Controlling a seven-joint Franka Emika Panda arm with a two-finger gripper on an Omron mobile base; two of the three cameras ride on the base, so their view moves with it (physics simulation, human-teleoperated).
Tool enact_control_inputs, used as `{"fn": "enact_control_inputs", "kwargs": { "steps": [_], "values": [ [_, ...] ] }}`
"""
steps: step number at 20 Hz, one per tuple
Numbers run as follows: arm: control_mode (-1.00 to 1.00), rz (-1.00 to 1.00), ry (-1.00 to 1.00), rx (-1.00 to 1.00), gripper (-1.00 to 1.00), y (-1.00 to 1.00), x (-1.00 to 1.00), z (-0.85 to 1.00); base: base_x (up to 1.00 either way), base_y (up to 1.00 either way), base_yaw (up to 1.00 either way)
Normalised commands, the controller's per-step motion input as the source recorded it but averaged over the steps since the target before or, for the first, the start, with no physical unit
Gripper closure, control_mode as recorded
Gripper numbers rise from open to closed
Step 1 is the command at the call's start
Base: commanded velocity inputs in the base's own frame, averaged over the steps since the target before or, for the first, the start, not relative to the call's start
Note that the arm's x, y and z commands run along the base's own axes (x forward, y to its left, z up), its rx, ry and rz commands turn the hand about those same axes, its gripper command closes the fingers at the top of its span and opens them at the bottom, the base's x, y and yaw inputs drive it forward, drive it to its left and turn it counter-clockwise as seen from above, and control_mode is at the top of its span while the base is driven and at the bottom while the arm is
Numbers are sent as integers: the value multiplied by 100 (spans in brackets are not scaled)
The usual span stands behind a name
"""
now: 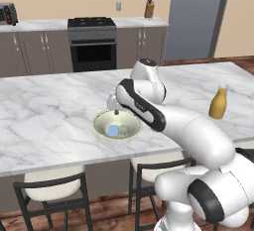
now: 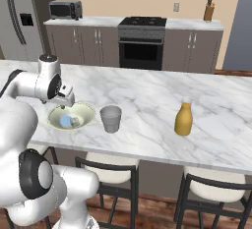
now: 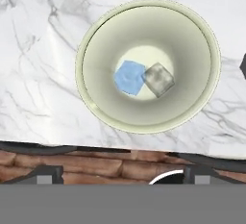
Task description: There are two ice cubes in the ice bowl. Place both ice cubes in the glass cup.
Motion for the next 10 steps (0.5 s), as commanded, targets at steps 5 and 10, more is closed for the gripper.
{"fn": "enact_control_inputs", "kwargs": {
  "steps": [5, 10],
  "values": [
    [-100, 0, 8, -6, -100, 0, 53, -22, 0, 0, 0],
    [-100, 0, 11, -7, -100, 0, 64, -26, 0, 0, 0]
  ]
}}
